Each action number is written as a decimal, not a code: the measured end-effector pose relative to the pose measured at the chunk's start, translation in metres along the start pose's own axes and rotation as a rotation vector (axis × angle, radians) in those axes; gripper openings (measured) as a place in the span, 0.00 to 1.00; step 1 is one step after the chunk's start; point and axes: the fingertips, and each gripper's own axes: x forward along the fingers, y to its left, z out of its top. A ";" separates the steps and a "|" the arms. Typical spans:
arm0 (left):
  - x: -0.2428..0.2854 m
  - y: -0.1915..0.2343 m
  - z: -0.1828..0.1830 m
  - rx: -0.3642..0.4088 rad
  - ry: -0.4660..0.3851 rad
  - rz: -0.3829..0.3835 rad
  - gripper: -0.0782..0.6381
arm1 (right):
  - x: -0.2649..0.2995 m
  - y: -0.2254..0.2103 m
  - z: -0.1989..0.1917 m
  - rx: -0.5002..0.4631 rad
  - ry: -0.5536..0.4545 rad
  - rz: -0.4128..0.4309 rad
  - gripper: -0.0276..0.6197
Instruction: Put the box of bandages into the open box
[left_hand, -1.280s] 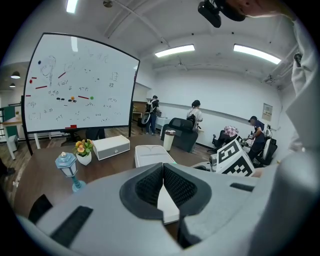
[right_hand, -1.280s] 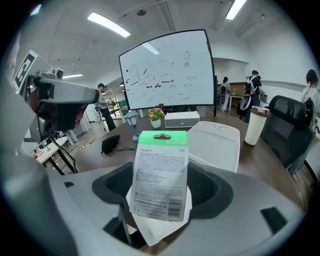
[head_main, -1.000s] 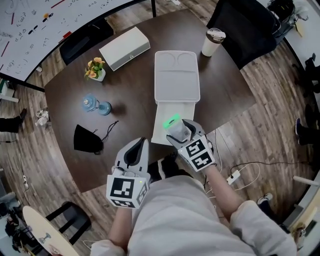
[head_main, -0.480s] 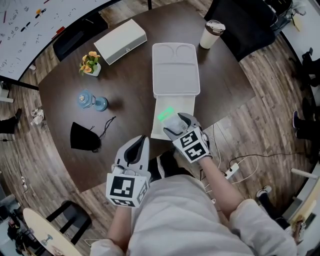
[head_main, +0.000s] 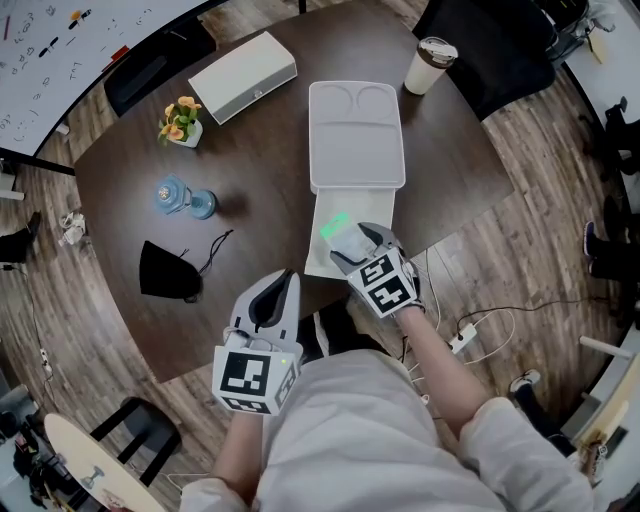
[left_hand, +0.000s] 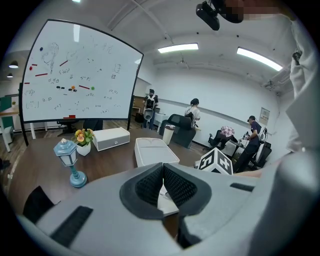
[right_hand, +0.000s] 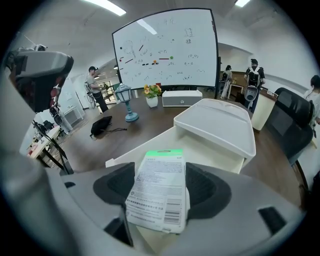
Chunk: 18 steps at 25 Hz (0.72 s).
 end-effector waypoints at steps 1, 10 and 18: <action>0.000 0.001 0.000 -0.001 0.000 0.000 0.12 | 0.002 -0.001 -0.001 0.001 0.007 0.001 0.55; 0.003 0.004 0.002 -0.008 0.002 0.003 0.12 | 0.009 -0.011 -0.007 0.007 0.048 -0.024 0.30; 0.007 0.003 0.001 -0.014 0.011 -0.003 0.12 | 0.012 -0.015 -0.008 0.019 0.057 -0.025 0.28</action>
